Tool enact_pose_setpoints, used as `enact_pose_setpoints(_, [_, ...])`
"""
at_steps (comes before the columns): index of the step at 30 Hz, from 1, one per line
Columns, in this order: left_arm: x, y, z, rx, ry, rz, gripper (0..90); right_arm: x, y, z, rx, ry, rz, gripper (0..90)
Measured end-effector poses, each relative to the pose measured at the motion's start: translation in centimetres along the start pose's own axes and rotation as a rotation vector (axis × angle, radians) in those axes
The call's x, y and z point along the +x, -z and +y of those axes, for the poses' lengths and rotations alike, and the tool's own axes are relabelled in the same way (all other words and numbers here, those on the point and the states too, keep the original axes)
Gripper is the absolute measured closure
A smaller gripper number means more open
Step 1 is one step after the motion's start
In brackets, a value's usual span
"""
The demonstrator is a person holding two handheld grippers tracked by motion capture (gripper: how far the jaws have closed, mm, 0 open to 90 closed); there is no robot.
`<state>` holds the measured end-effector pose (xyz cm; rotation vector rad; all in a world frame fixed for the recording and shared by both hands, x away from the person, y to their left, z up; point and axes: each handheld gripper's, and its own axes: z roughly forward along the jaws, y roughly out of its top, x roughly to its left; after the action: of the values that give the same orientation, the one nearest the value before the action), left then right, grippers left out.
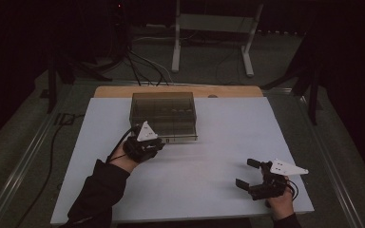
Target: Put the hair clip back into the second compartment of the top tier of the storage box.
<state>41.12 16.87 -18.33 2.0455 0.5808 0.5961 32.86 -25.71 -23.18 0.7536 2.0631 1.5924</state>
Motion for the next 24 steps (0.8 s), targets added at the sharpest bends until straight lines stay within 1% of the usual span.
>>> enact_pose_setpoints(10, [0.3,-0.3,1.2,-0.013,-0.002,0.003,78.2,0.0,0.1,0.0,-0.002,-0.001,-0.002,0.0])
enact_pose_setpoints(12, [0.3,-0.3,1.2,-0.013,-0.002,0.003,78.2,0.0,0.1,0.0,-0.002,-0.001,-0.002,0.0])
enact_pose_setpoints(13, [0.5,-0.5,1.6,-0.016,-0.002,0.004,78.2,0.0,0.1,0.0,-0.003,0.001,-0.003,0.0])
enact_pose_setpoints(15, [0.6,-0.6,1.7,-0.013,-0.004,0.007,78.2,0.0,0.1,0.0,-0.001,0.001,-0.005,0.0])
enact_pose_setpoints(24, [1.1,-0.9,2.2,-0.024,0.014,0.012,78.1,0.0,0.1,0.0,-0.003,-0.001,-0.003,0.0])
